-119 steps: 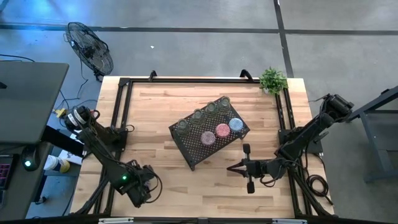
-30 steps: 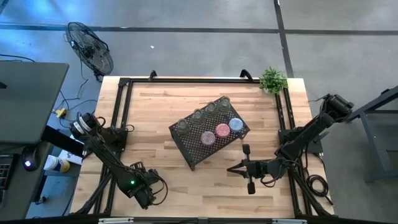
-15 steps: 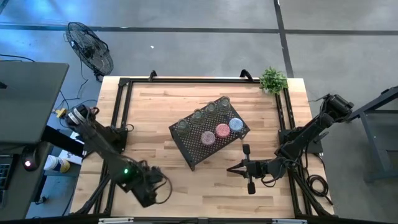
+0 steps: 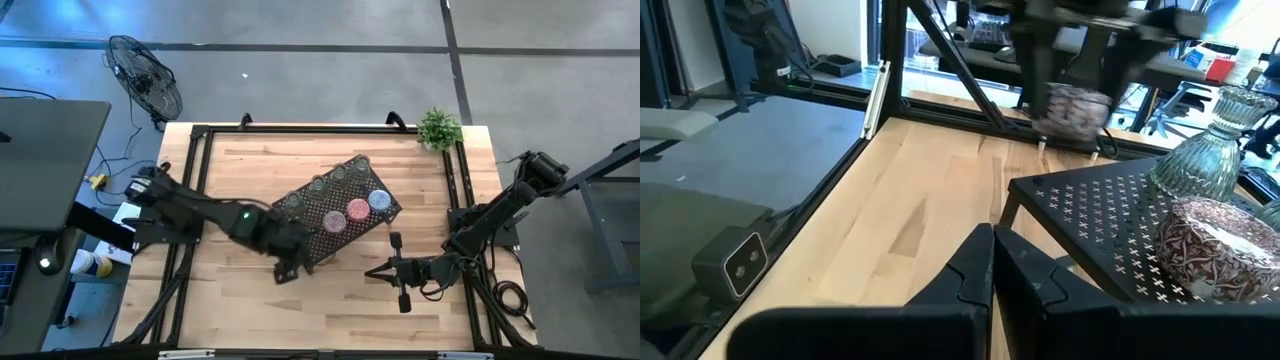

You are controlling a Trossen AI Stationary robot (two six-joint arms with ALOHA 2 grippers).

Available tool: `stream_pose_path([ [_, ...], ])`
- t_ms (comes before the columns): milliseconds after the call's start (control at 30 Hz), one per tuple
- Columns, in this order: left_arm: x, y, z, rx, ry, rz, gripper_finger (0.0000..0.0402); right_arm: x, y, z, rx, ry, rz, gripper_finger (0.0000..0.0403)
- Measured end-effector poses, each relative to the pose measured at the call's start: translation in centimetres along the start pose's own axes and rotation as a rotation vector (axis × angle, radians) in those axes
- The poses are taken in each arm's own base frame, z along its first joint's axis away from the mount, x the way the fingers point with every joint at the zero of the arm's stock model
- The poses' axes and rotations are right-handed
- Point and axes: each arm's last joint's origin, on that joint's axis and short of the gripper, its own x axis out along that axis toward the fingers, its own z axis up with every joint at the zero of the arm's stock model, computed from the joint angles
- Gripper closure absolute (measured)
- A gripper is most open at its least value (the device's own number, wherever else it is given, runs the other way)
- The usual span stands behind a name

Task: Pick & Place candle stick holders
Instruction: Put the black scented candle on the shelf

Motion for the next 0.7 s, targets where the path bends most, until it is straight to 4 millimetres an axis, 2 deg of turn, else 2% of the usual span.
stream_pose_path([
  [267, 1.7, 1.8, 3.1, -0.001, -0.039, 0.021, 0.0112, 0.0, 0.0, 0.0, 0.002, 0.001, 0.014, 0.0401],
  [633, 1.9, 1.9, 3.9, -0.011, -0.124, 0.055, 0.0112, 0.0, 0.1, 0.0, 0.002, 0.001, 0.018, 0.0402],
  [700, 2.4, 1.8, 3.9, -0.009, -0.118, 0.060, 0.0112, 0.0, 0.1, 0.0, 0.003, 0.001, 0.018, 0.0401],
])
